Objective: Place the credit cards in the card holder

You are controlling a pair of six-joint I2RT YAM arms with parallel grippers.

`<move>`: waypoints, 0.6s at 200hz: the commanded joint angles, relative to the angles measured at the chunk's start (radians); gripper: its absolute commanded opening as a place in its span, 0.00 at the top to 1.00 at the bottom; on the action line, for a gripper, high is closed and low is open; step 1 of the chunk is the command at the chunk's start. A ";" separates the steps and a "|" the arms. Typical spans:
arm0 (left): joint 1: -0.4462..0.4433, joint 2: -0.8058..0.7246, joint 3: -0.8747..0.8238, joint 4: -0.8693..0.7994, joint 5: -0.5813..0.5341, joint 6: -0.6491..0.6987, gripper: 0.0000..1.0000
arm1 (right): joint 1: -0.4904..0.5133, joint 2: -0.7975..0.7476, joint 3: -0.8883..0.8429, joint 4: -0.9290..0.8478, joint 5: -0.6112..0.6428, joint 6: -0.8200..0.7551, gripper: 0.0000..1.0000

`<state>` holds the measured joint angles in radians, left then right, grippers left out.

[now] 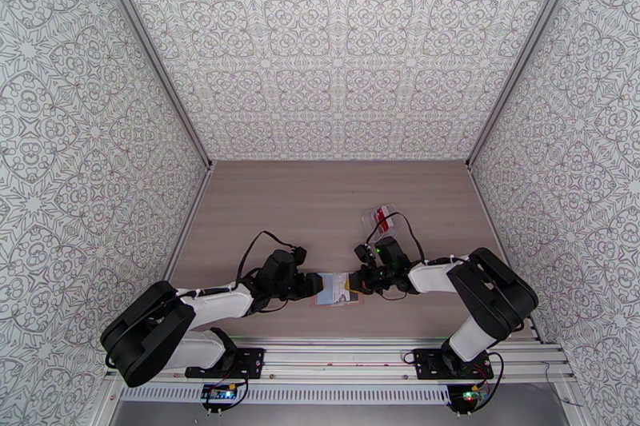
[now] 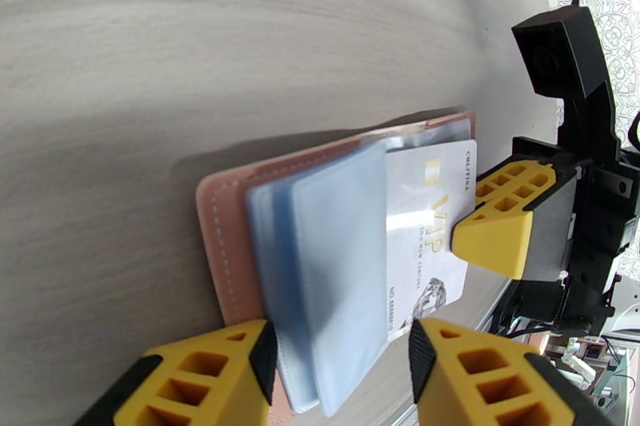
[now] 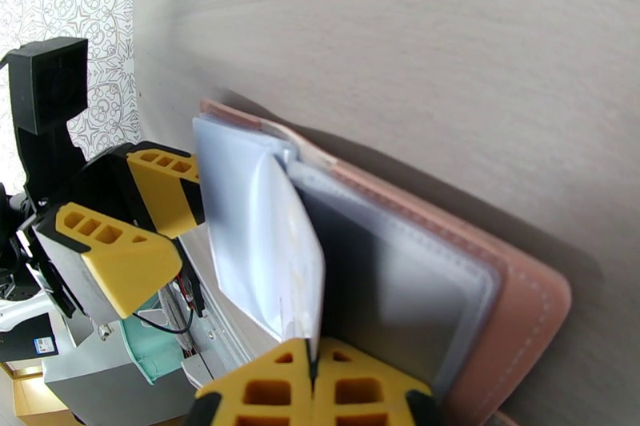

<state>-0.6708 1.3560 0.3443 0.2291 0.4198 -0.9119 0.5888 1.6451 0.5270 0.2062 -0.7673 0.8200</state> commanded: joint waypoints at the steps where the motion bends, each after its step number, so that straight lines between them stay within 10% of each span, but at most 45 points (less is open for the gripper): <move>1: -0.018 0.026 0.003 -0.027 -0.016 0.013 0.48 | 0.016 0.027 0.007 -0.023 0.030 0.015 1.00; 120: -0.018 0.022 0.004 -0.034 -0.016 0.015 0.48 | 0.022 -0.028 0.016 -0.082 0.067 0.007 1.00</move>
<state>-0.6735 1.3560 0.3450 0.2295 0.4171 -0.9123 0.5976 1.6276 0.5278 0.1993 -0.7586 0.8452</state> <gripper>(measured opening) 0.518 0.045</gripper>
